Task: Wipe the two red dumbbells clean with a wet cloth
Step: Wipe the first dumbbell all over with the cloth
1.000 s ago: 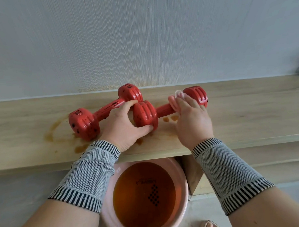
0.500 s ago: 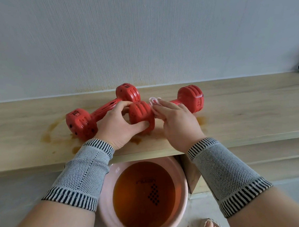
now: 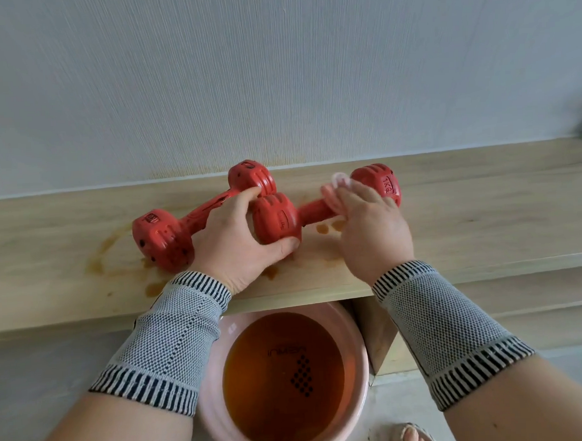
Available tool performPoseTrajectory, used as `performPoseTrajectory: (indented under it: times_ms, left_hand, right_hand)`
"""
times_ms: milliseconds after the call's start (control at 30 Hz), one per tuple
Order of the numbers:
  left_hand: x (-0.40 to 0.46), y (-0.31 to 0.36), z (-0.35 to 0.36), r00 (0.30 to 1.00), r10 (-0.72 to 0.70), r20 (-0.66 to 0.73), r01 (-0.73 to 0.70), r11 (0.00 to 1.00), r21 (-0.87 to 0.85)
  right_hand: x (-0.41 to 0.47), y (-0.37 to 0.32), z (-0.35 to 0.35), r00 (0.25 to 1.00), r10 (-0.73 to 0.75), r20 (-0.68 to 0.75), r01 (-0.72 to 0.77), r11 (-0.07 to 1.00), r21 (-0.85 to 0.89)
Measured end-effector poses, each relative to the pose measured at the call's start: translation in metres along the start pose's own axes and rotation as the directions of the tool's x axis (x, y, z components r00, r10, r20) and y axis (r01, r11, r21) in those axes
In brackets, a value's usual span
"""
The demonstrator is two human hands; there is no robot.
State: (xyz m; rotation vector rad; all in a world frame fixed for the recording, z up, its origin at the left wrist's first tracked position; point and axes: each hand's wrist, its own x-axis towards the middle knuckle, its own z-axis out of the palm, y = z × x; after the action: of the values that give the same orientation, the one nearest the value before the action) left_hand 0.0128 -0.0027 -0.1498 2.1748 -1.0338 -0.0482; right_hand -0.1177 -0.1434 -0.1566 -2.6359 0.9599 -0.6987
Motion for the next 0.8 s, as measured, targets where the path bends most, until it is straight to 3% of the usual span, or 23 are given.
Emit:
performPoseTrajectory:
  times_ms: [67,167,233,400,533,567,733,800]
  left_hand:
    - [-0.001,-0.002,0.002,1.0,0.015,0.011,-0.016,0.996,0.09]
    - [0.002,-0.004,0.004,1.0,0.005,0.005,-0.006,0.992,0.126]
    - [0.004,-0.004,0.004,1.0,0.006,-0.004,-0.006,0.997,0.082]
    - [0.004,-0.004,0.002,1.0,0.008,-0.003,-0.008,0.999,0.045]
    - [0.006,-0.005,-0.001,1.0,-0.021,0.009,0.021,1.0,0.023]
    - [0.007,-0.006,-0.002,1.0,-0.023,0.006,0.023,1.0,0.009]
    - [0.004,-0.003,-0.005,1.0,0.004,0.018,-0.004,1.0,-0.009]
    - [0.005,-0.004,-0.006,0.999,-0.013,0.031,0.014,1.0,-0.018]
  right_hand:
    - [0.0,0.0,-0.003,0.999,0.04,-0.017,-0.04,0.999,-0.015]
    - [-0.003,-0.015,0.007,0.982,-0.181,0.051,0.179,0.983,0.05]
    - [-0.001,-0.014,0.013,0.973,-0.221,0.071,0.217,0.974,0.067]
    - [0.001,0.003,-0.005,0.996,0.084,-0.004,-0.084,0.996,-0.023]
    - [-0.01,-0.023,-0.003,0.973,-0.224,0.055,0.218,0.971,0.096]
    - [-0.011,-0.025,-0.003,0.97,-0.236,0.066,0.226,0.966,0.125]
    - [0.001,-0.001,-0.005,1.0,0.015,0.014,-0.015,1.0,-0.009]
    - [0.001,-0.002,-0.009,0.992,0.114,-0.048,-0.107,0.986,0.128]
